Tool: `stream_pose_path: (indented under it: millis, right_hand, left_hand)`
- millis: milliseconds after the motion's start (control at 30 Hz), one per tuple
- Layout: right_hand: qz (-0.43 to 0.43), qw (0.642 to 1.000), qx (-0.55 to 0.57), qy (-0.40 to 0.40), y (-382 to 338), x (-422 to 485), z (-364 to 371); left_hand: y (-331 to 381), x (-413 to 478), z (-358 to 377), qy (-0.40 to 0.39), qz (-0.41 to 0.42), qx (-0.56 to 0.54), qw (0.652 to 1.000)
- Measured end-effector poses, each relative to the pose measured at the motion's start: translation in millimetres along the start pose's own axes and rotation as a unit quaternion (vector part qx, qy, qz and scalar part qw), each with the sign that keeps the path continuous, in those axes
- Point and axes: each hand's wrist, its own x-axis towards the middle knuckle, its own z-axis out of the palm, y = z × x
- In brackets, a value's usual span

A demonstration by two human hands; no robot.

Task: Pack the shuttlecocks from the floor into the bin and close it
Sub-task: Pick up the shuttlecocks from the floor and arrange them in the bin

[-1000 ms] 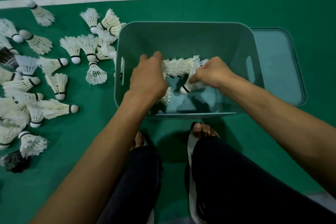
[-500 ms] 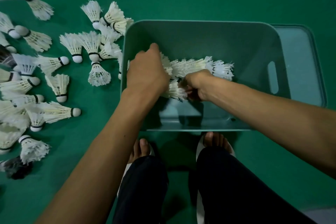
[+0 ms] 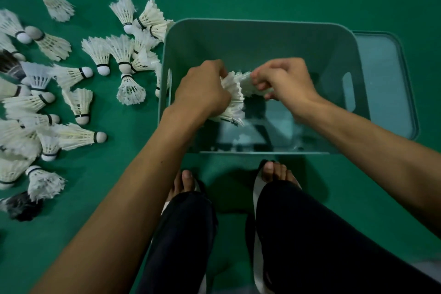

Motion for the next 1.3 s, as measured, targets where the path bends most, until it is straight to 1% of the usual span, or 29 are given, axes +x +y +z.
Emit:
stream_pose_path:
  millis: [67, 133, 200, 267, 300, 367, 433, 500, 533, 600, 667, 733, 833, 900, 1033, 1100, 1233, 1300]
  right_hand:
    - [-0.060, 0.995, -0.013, -0.076, -11.8, -14.8, -4.3]
    - [-0.093, 0.990, -0.056, -0.093, -13.3, -18.9, -4.5]
    - [-0.083, 0.989, -0.099, -0.073, -10.4, -17.3, -6.5]
    - [-0.050, 0.986, -0.153, -0.039, -3.5, -12.9, -14.1]
    - [-0.033, 0.982, -0.185, -0.013, -0.3, -11.1, -20.3]
    - [0.015, 0.969, -0.241, 0.049, 7.8, -7.4, -32.1]
    - [0.064, 0.957, -0.267, 0.092, 15.4, -2.4, -37.5]
    - [0.105, 0.957, -0.250, 0.099, 21.4, 6.0, -32.8]
    - [0.131, 0.963, -0.220, 0.086, 23.5, 9.1, -27.3]
    - [0.190, 0.972, -0.137, 0.035, 25.9, 14.2, -11.6]
    - [0.244, 0.967, -0.068, -0.013, 24.9, 16.1, 3.2]
    - [0.267, 0.963, -0.025, -0.036, 21.6, 17.6, 14.9]
    - [0.262, 0.965, 0.005, -0.021, 19.4, 25.6, 21.7]
    - [0.257, 0.966, -0.002, -0.021, 18.9, 28.8, 22.0]
    - [0.236, 0.969, -0.065, -0.039, 20.1, 29.2, 19.4]
    - [0.216, 0.969, -0.114, -0.044, 18.7, 26.6, 15.6]
    - [0.136, 0.962, -0.238, -0.004, 1.3, 12.0, 4.2]
    - [0.100, 0.958, -0.266, 0.020, -14.4, 0.4, 1.5]
  left_hand:
    - [3.6, -5.9, 2.3, -0.020, -0.004, -0.043, 0.999]
    - [8.9, -11.2, 4.9, -0.037, -0.002, -0.075, 0.997]
    - [12.4, -13.5, 5.7, -0.043, -0.010, -0.095, 0.995]
    - [11.0, -11.6, 4.5, -0.050, -0.037, -0.092, 0.994]
    - [8.8, -9.8, 1.9, -0.057, -0.051, -0.071, 0.995]
    - [2.8, -4.7, -3.9, -0.084, -0.072, 0.015, 0.994]
    - [-0.7, -1.3, -7.0, -0.132, -0.083, 0.097, 0.983]
    - [-2.8, 1.2, -4.1, -0.194, -0.074, 0.145, 0.967]
    - [-3.3, 1.9, -1.2, -0.221, -0.066, 0.164, 0.959]
    - [-5.9, 4.5, 4.4, -0.251, -0.053, 0.188, 0.948]
    - [-7.0, 6.9, 4.8, -0.262, -0.053, 0.199, 0.943]
    - [-9.4, 9.8, 3.4, -0.264, -0.060, 0.196, 0.942]
    - [-11.4, 12.1, 3.6, -0.265, -0.065, 0.185, 0.944]
    - [-12.6, 13.1, 4.6, -0.259, -0.063, 0.185, 0.946]
    - [-12.0, 9.7, 1.4, -0.239, -0.052, 0.164, 0.956]
    - [-9.5, 1.3, -4.4, -0.215, -0.038, 0.150, 0.964]
    - [-4.8, -26.4, -23.7, -0.145, -0.013, 0.104, 0.984]
    - [-3.6, -40.9, -35.3, -0.103, 0.002, 0.074, 0.992]
